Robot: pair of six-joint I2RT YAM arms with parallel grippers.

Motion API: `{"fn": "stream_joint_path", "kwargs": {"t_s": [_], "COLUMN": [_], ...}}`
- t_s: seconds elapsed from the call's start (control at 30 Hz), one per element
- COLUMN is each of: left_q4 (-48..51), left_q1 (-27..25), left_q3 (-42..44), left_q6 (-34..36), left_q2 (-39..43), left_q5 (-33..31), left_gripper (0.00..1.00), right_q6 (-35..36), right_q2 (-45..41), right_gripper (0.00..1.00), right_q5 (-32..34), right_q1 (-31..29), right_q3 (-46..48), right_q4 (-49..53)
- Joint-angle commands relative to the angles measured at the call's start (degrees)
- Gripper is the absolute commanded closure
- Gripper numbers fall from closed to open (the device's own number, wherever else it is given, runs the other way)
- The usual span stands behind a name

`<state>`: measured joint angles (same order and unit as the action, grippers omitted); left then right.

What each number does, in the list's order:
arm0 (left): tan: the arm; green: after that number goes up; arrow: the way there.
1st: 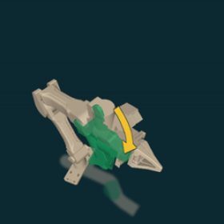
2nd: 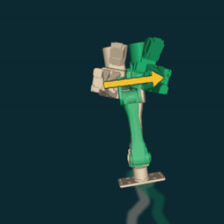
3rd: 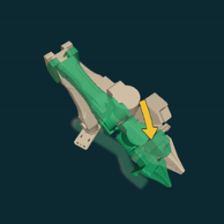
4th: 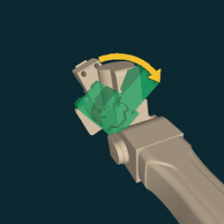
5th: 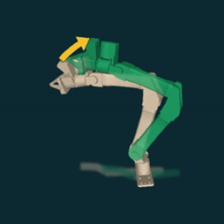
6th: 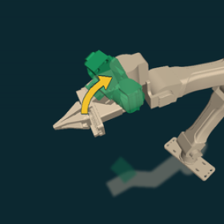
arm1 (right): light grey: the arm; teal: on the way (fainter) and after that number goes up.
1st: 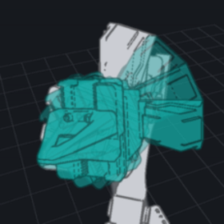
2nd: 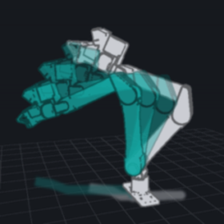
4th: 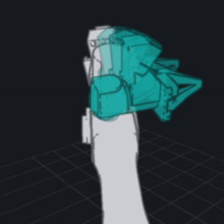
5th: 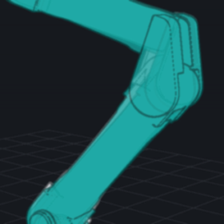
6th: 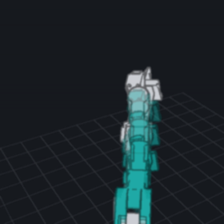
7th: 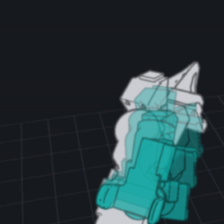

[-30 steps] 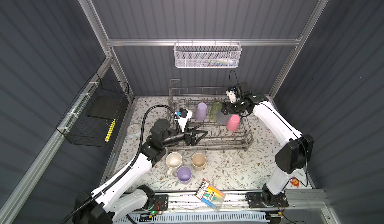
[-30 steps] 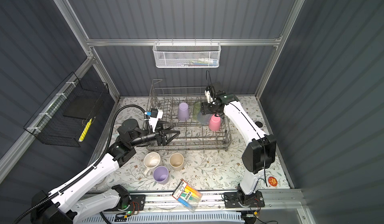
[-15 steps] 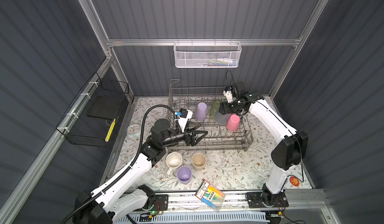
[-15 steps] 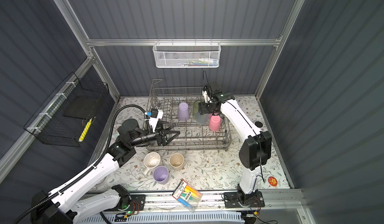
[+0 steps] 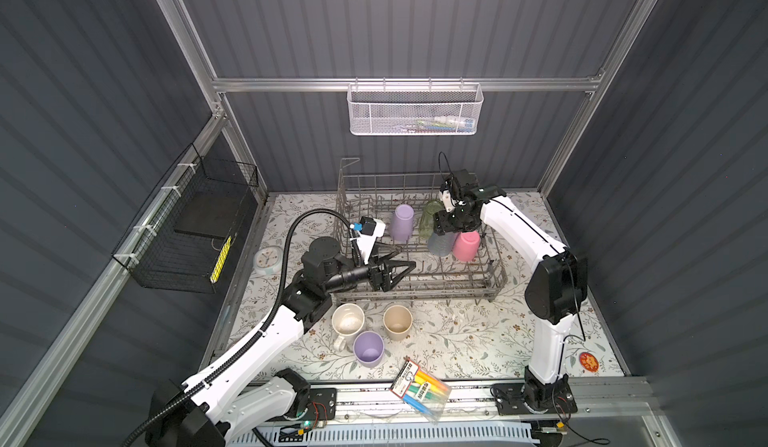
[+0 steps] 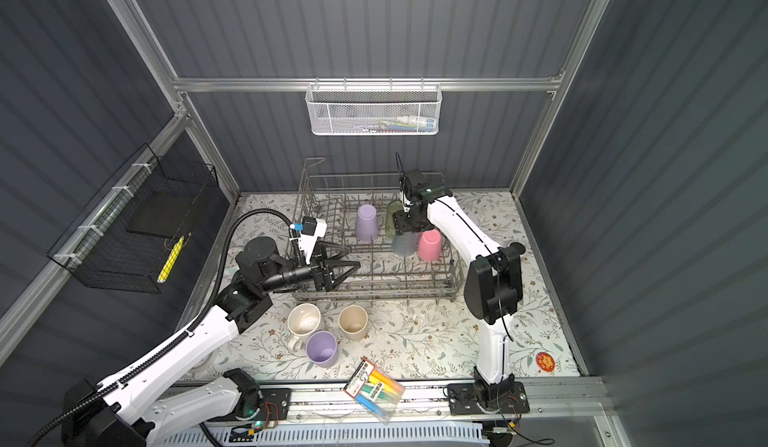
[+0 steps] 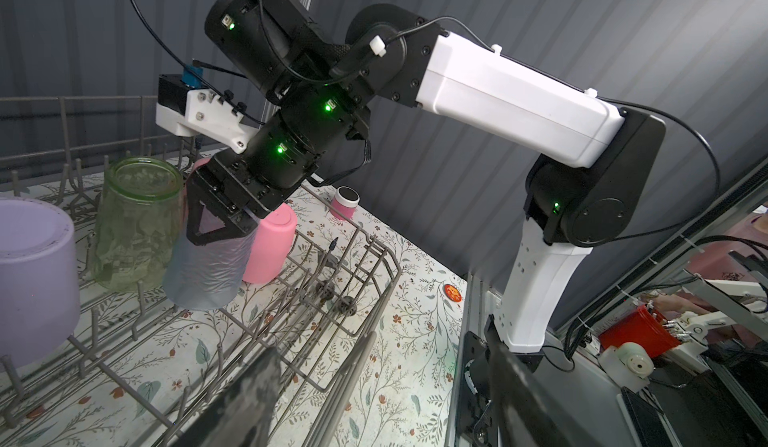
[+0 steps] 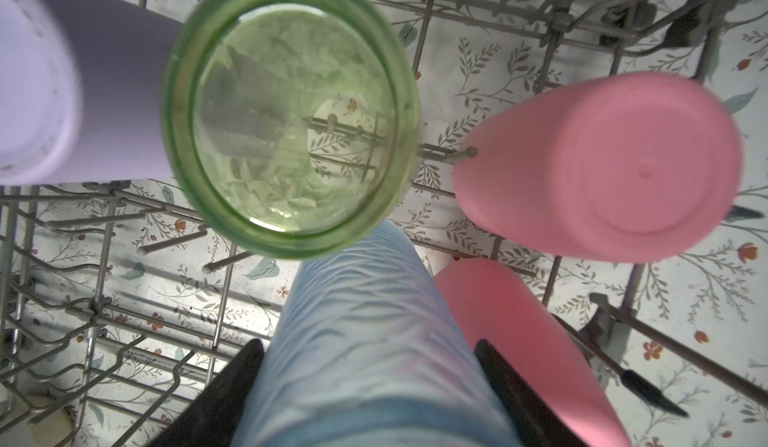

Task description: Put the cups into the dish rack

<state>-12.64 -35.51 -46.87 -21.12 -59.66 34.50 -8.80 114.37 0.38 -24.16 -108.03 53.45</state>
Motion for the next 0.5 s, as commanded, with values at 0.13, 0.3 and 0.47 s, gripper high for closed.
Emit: {"fn": "stream_joint_path", "kwargs": {"t_s": [0.13, 0.3, 0.47], "left_q4": [0.08, -0.09, -0.37], "left_q1": [0.26, 0.26, 0.26], "left_q3": [-0.24, -0.25, -0.24], "left_q6": [1.26, 1.26, 1.01], "left_q2": [-0.15, -0.54, -0.63], "left_q5": [0.74, 0.88, 1.09], "left_gripper": [0.22, 0.22, 0.22], "right_q6": [-2.00, -3.06, -3.74], "right_q2": [0.07, -1.11, -2.34], "right_gripper": [0.52, 0.34, 0.18], "right_q5": [2.79, 2.97, 2.74], "right_q1": [-1.24, -1.68, -1.89], "right_q3": [-0.16, 2.21, 3.65], "right_q4": [-0.26, -1.57, -2.29]}}
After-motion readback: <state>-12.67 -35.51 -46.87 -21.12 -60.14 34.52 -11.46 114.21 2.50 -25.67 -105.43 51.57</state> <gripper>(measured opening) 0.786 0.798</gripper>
